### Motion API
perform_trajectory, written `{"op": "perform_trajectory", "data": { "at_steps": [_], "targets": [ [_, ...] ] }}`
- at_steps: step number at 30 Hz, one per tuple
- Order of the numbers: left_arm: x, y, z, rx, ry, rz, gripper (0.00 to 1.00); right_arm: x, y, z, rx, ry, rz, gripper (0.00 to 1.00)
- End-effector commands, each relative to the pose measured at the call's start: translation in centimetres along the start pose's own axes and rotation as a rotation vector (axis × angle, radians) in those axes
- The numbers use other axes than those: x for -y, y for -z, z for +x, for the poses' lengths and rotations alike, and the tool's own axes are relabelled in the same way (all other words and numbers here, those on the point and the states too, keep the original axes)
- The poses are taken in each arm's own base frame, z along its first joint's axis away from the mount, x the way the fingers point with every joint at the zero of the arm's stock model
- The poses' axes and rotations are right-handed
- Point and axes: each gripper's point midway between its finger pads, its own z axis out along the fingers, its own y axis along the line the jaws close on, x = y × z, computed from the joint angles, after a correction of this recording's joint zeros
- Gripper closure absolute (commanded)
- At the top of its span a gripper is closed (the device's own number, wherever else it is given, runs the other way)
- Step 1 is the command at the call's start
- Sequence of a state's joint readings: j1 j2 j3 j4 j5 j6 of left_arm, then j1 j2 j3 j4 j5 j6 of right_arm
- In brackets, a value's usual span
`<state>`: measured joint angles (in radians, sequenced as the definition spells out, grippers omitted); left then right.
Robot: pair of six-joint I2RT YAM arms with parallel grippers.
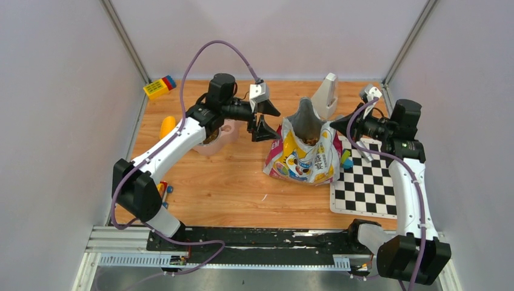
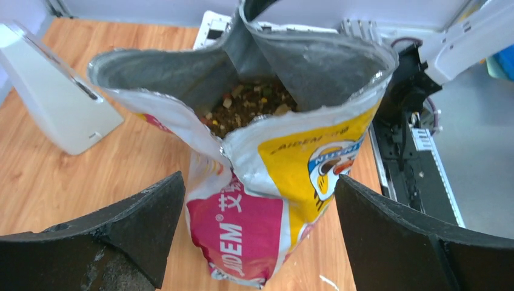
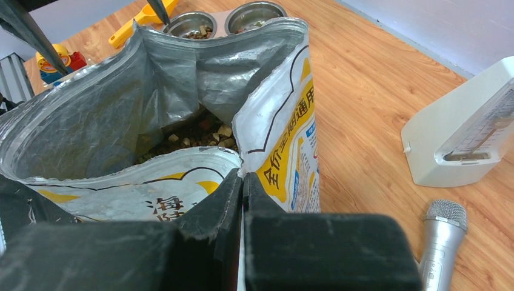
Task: Serve the pet food
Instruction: Close the pet food bag at the center of the board.
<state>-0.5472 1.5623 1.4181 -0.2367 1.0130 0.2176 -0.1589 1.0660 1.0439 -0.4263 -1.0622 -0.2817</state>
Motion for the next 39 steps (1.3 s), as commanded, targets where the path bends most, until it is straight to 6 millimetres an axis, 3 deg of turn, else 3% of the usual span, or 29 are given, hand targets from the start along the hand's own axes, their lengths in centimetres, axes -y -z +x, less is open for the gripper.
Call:
{"op": "perform_trajectory", "data": {
  "at_steps": [1,12,16,18,21,22,25,26,31,39],
  "targets": [
    [-0.4,-0.2,-4.0,0.115,-0.021,-0.001,0.0,0.4,-0.2,-1.5,0.044,0.094,0.002,1.0],
    [-1.1,-3.1,-2.4,0.026,-0.055,-0.013,0.02,-0.4,0.6,-1.7,0.063,0.113,-0.013,1.0],
    [-1.5,-3.8,-2.1,-0.001,-0.059,-0.013,0.13,-0.7,1.0,-1.7,0.07,0.117,-0.018,1.0],
    [-1.6,-4.1,-1.8,-0.007,-0.048,-0.006,0.25,-0.8,1.1,-1.8,0.074,0.122,-0.022,1.0],
    [-1.4,-4.4,-1.6,-0.007,-0.038,0.018,0.61,-1.1,1.4,-2.0,0.08,0.127,-0.026,1.0],
    [-1.4,-4.4,-1.5,-0.006,-0.035,0.027,0.66,-1.2,1.5,-2.0,0.082,0.13,-0.027,1.0],
    [-1.0,-4.5,-1.3,-0.014,-0.018,0.051,0.98,-1.0,1.7,-2.1,0.084,0.137,-0.011,1.0],
    [-0.9,-4.3,-1.4,-0.017,-0.022,0.05,1.0,-0.8,1.8,-2.2,0.084,0.14,-0.002,1.0],
    [-1.4,-1.7,-2.2,-0.045,-0.075,-0.06,1.0,-0.8,3.0,-2.6,0.091,0.201,0.035,1.0],
    [-1.3,4.9,-5.2,0.008,-0.121,-0.232,1.0,-4.7,4.4,-3.3,0.105,0.34,-0.087,1.0]
  ]
}}
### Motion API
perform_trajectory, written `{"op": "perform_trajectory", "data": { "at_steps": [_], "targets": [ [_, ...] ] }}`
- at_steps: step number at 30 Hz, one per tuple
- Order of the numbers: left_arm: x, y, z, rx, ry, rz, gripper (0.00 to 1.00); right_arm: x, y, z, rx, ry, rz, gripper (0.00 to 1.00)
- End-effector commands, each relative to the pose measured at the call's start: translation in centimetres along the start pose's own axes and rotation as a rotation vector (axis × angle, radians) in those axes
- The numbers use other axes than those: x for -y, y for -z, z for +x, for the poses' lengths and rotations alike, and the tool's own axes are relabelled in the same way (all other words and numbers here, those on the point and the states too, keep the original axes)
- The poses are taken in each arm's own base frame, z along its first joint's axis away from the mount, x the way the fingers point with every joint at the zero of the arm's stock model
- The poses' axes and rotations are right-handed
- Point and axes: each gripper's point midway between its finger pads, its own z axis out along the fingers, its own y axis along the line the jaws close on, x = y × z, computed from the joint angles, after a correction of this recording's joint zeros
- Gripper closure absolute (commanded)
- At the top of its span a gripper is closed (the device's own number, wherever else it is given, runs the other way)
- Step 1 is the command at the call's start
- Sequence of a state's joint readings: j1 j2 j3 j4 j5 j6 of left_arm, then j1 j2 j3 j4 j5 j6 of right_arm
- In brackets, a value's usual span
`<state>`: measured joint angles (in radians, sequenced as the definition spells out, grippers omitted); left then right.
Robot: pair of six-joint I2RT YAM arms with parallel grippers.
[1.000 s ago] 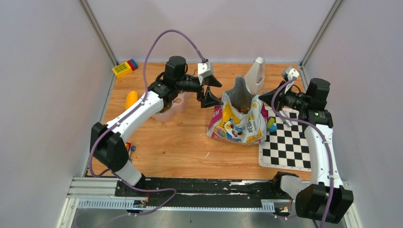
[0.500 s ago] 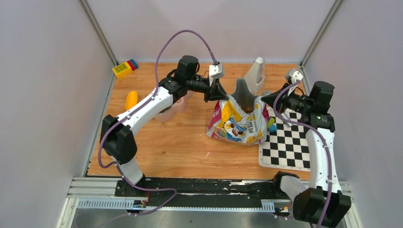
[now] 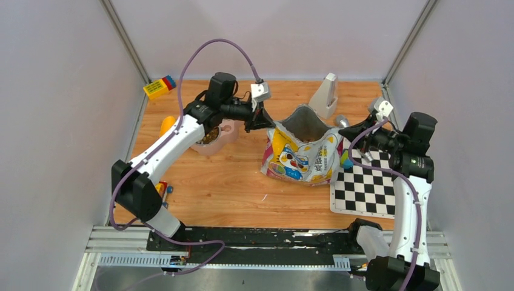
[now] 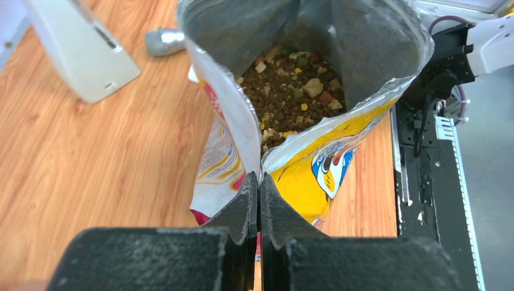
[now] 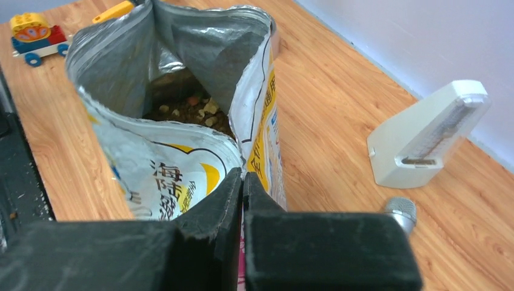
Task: Serve the pet food
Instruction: Close the pet food bag at the center of the board.
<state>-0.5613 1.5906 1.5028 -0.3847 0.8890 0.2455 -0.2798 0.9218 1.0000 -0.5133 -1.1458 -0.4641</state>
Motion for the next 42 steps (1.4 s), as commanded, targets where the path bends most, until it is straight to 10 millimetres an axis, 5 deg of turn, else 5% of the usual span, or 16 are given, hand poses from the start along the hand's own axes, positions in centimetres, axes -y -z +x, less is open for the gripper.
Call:
{"op": "perform_trajectory", "data": {
  "at_steps": [1,11,15,21,25,28,34,42],
  "targets": [
    [0.1,5.9,-5.7,0.111,-0.161,-0.167,1.0,-3.4,1.0,-4.0,0.095,0.164,-0.15,1.0],
    [0.8,11.7,-6.1,0.193,-0.13,-0.27,1.0,-7.8,2.4,-5.5,0.161,0.205,-0.292,1.0],
    [2.1,11.9,-3.6,0.176,-0.108,-0.247,1.0,-8.6,2.3,-4.7,0.201,0.199,-0.337,1.0],
    [2.8,12.3,-3.2,0.21,-0.133,-0.262,1.0,-8.4,2.1,-4.0,0.201,0.202,-0.337,1.0],
    [2.6,12.2,-3.1,0.214,-0.123,-0.263,1.0,-8.2,2.2,-4.8,0.196,0.238,-0.321,0.54],
    [2.5,12.1,-3.2,0.22,-0.121,-0.261,1.0,-7.7,2.1,-5.7,0.192,0.268,-0.31,0.32],
    [2.2,11.9,-2.5,0.213,-0.113,-0.254,1.0,-6.2,-0.2,-6.3,0.17,0.266,-0.339,0.24],
    [2.2,12.1,-2.1,0.213,-0.113,-0.259,1.0,-6.1,-3.9,-3.8,0.094,0.238,-0.327,0.24]
  ]
}}
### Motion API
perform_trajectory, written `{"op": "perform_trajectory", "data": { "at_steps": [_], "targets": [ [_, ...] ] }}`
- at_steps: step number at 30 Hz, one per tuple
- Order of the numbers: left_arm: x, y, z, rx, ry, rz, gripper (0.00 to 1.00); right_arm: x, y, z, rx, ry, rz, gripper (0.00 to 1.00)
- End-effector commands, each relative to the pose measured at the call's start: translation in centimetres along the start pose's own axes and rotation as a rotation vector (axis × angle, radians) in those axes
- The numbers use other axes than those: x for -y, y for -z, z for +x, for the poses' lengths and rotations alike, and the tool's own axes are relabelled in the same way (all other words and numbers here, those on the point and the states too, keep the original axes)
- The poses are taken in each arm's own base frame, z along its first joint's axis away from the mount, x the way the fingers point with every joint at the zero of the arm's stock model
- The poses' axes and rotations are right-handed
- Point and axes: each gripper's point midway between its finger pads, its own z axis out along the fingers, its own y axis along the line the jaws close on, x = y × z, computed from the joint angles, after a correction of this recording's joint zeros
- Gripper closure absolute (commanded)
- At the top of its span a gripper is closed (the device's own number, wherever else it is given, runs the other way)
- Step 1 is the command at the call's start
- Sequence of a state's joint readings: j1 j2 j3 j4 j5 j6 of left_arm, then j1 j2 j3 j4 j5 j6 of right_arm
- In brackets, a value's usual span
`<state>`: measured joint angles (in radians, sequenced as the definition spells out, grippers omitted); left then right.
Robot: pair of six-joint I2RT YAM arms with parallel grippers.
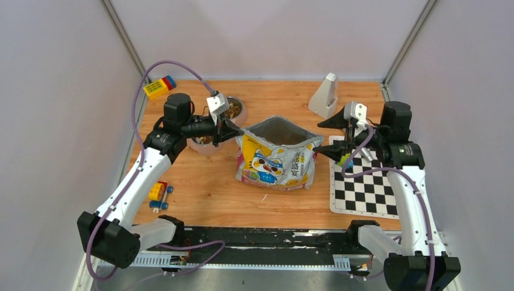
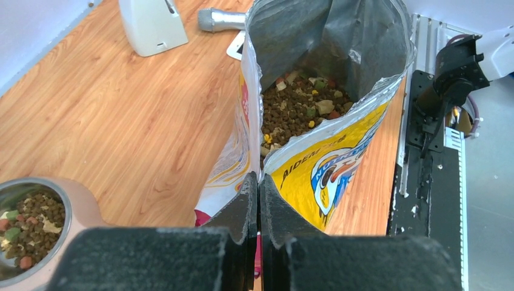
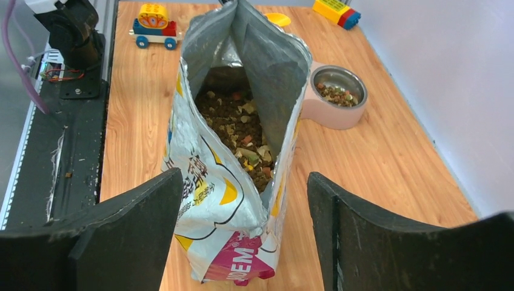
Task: Serve the pet food
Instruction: Close the pet food bag at the center of the board.
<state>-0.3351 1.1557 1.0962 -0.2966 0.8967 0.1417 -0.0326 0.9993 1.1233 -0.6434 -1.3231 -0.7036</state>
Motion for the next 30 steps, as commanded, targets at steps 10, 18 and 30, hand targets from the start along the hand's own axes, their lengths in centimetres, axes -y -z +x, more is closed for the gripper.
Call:
{"op": "perform_trajectory", "data": {
  "at_steps": [10,18,30],
  "targets": [
    [-0.1,1.3,-4.6,0.145,-0.163,-0.019,1.0,0.3,-1.7,1.7,-0.036,0.027,0.026,0.25],
    [-0.1,0.9,-4.2,0.152,-0.148,-0.005,1.0,0.2,-2.4,2.5,-0.045,0.029,0.016,0.3],
    [-0.4,1.5,-4.1,0.165,-0.135,-0.019,1.0,0.0,-2.5,2.2,-0.04,0.056,0.022,0.77]
  ]
}}
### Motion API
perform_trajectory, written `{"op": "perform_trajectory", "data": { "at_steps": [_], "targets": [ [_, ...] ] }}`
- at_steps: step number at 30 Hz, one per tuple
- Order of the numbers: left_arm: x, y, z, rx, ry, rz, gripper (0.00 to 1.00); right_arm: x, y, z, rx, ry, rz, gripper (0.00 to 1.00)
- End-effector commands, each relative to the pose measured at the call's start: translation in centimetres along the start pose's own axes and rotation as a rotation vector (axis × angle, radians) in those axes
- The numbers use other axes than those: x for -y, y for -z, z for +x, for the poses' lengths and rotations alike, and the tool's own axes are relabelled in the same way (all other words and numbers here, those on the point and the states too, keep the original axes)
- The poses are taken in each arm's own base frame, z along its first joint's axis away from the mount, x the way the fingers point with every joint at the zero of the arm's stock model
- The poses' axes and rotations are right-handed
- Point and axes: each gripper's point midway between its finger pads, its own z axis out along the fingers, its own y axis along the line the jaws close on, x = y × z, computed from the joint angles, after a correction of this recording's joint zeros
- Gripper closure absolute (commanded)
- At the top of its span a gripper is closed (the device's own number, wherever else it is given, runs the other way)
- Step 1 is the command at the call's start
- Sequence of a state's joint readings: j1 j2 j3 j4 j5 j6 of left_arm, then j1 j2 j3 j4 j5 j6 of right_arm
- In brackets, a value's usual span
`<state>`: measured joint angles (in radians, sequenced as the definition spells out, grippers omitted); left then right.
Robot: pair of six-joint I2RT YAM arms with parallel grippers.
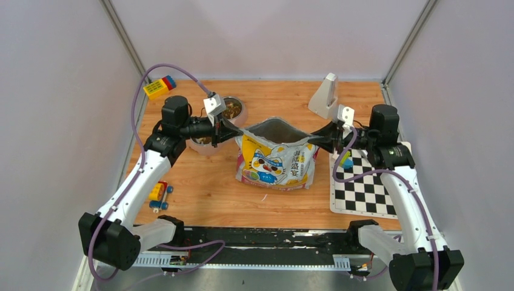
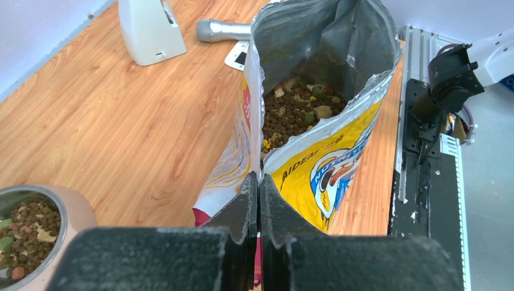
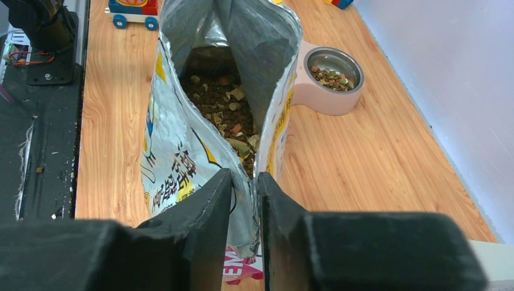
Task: Serve the pet food
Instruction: Close the pet food bag at the center of the board.
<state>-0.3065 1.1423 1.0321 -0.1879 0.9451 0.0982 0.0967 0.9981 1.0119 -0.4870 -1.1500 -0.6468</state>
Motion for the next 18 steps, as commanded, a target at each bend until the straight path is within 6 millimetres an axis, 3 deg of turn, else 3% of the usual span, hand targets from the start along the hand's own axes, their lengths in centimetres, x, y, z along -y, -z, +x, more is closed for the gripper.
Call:
{"op": "perform_trajectory", "data": {
  "at_steps": [1,4,7,14,15,17,18],
  "targets": [
    [-0.1,1.2,-4.4,0.121,-0.137,-0.03,1.0,-0.2,0.2,-1.1,0.027,0.055,0.007,0.79],
    [0.1,1.2,-4.5,0.124,-0.136,-0.023,1.0,-0.3,0.2,-1.3,0.032,0.06,0.01,0.85],
    [0.2,1.3,-4.5,0.125,-0.139,-0.021,1.0,-0.1,0.2,-1.4,0.029,0.053,0.018,1.0],
    [0.1,1.6,-4.5,0.124,-0.141,-0.028,1.0,0.2,0.9,-2.4,0.014,0.114,0.058,1.0],
    [0.1,1.6,-4.4,0.123,-0.139,-0.028,1.0,0.3,1.0,-2.6,0.011,0.129,0.066,0.96],
    [0.1,1.6,-4.3,0.119,-0.144,-0.021,1.0,-0.1,1.3,-2.6,-0.004,0.168,0.057,0.53],
    [0.1,1.6,-4.1,0.112,-0.142,-0.018,1.0,-0.3,1.4,-2.7,-0.008,0.191,0.051,0.41]
  ]
}}
